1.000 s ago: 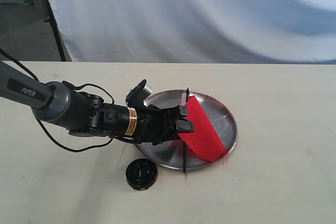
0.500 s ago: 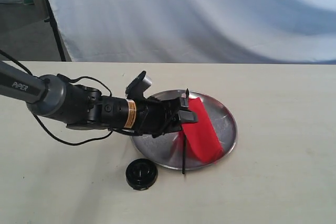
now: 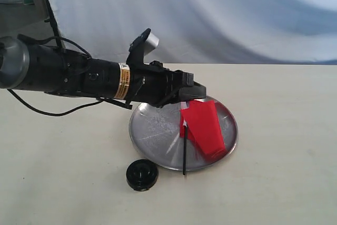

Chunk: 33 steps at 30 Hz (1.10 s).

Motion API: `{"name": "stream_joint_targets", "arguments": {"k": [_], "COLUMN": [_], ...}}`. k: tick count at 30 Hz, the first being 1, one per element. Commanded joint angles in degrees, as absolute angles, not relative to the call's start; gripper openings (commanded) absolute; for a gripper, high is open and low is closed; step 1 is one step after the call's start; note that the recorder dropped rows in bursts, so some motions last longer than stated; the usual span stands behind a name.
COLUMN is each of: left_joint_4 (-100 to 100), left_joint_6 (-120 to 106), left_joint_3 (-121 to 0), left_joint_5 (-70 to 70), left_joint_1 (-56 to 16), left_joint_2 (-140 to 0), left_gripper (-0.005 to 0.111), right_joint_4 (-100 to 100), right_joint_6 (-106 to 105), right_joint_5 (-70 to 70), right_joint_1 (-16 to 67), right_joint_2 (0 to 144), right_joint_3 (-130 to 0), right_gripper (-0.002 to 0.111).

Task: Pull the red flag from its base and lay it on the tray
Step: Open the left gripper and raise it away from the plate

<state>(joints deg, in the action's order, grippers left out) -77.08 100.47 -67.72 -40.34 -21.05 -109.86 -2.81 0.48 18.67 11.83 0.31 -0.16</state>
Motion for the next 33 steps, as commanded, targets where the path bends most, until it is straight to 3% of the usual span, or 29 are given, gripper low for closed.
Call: {"name": "stream_joint_targets", "arguments": {"k": [1, 2, 18, 28, 33], "left_joint_4": [-85.73, -87.18, -89.69, -89.68, -89.44], "left_joint_6": [100.27, 100.27, 94.34, 94.44, 90.26], "left_joint_3": [-67.84, -67.84, -67.72, -67.00, -57.49], "left_joint_5": [-41.73, -42.31, -49.19, -59.69, -50.31], "left_joint_1": [-21.29, -21.29, -21.29, -21.29, -21.29], "left_joint_2": [-108.05, -107.93, -103.58, -85.87, -75.07], "left_gripper": [0.008, 0.000, 0.000, 0.000, 0.000], "right_joint_4": [-2.84, -2.84, -2.84, -2.84, -2.84], "right_joint_6": [0.63, 0.63, 0.63, 0.63, 0.63], "right_joint_5": [18.33, 18.33, 18.33, 18.33, 18.33], "right_joint_1": [11.54, 11.54, 11.54, 11.54, 11.54], "right_joint_2": [0.00, 0.00, 0.00, 0.00, 0.00], "right_joint_3": [0.00, 0.00, 0.00, 0.00, 0.00], "right_gripper": [0.000, 0.000, 0.000, 0.000, 0.000]}}
